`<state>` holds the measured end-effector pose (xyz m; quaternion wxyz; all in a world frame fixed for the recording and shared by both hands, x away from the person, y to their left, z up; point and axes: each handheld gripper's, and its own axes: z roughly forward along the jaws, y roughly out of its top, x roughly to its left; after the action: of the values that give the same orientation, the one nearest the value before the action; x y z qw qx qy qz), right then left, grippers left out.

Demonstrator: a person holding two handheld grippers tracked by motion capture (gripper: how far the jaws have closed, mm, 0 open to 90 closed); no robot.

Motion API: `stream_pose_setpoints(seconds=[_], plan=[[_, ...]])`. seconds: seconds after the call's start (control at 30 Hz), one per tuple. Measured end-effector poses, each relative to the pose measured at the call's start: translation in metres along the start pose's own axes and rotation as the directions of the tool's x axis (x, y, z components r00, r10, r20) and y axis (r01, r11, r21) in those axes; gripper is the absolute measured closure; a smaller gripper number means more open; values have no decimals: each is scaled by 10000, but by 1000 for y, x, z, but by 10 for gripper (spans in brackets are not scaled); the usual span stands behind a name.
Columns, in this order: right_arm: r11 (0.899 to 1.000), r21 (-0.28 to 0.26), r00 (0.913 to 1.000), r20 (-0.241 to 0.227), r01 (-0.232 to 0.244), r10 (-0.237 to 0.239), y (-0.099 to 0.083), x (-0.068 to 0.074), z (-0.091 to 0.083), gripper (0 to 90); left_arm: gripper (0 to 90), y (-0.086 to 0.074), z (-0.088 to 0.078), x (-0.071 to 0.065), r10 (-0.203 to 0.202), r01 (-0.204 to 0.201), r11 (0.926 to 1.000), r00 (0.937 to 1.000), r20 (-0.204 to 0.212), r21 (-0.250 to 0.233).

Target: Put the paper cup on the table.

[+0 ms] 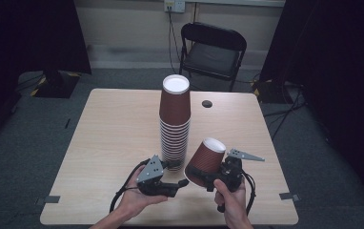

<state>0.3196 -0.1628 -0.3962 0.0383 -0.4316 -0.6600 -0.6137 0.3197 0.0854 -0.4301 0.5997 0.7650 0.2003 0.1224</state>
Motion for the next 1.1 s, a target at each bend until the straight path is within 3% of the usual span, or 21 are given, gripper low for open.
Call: stream_pose_setpoints(seconds=[0.17, 0.23, 0.33, 0.4, 0.53, 0.6, 0.7, 0.77, 0.83, 0.93, 1.03, 1.1], plan=[[9997, -111, 9996, 144, -235, 237, 0, 2, -4, 130, 454, 3, 10, -3, 71, -81, 9974, 9999, -147, -717], [9991, -203, 9992, 118, -379, 381, -1, 2, -6, 130, 485, 4, 11, -6, 330, -378, 9940, 9983, -483, -1028], [9974, -292, 9979, -22, -654, 654, -2, 3, -5, 130, 506, 5, 12, -6, 194, -282, 9880, 9981, -593, -1518], [9957, -320, 9961, -163, -875, 870, -3, 6, -3, 132, 501, 6, 13, -9, 215, -386, 9827, 9952, -952, -1813], [9953, -306, 9958, -140, -914, 910, -2, 10, -1, 134, 518, 6, 13, -11, 531, -769, 9771, 9910, -1225, -1985], [9947, -318, 9950, -216, -981, 975, -2, 13, 2, 134, 571, 7, 12, -11, 473, -714, 9715, 9928, -1103, -2261], [9944, -252, 9943, -303, -1028, 1020, -1, 15, 6, 136, 612, 7, 12, -11, 309, -489, 9726, 9961, -823, -2272], [9938, -239, 9939, -204, -1088, 1084, -1, 15, 8, 137, 620, 7, 12, -12, 532, -764, 9710, 9929, -1066, -2267], [9911, -225, 9908, -372, -1309, 1300, -1, 14, 10, 137, 621, 7, 12, -13, 460, -710, 9673, 9932, -1068, -2434], [9921, -158, 9918, -289, -1247, 1242, -2, 16, 11, 137, 652, 7, 13, -13, 522, -804, 9635, 9920, -1151, -2554], [9935, -62, 9935, -119, -1133, 1132, -3, 18, 13, 129, 731, 5, 13, -11, 389, -667, 9643, 9930, -1120, -2564], [9920, -107, 9918, -236, -1260, 1257, -4, 18, 14, 118, 778, 5, 12, -10, 614, -923, 9631, 9899, -1275, -2527]])
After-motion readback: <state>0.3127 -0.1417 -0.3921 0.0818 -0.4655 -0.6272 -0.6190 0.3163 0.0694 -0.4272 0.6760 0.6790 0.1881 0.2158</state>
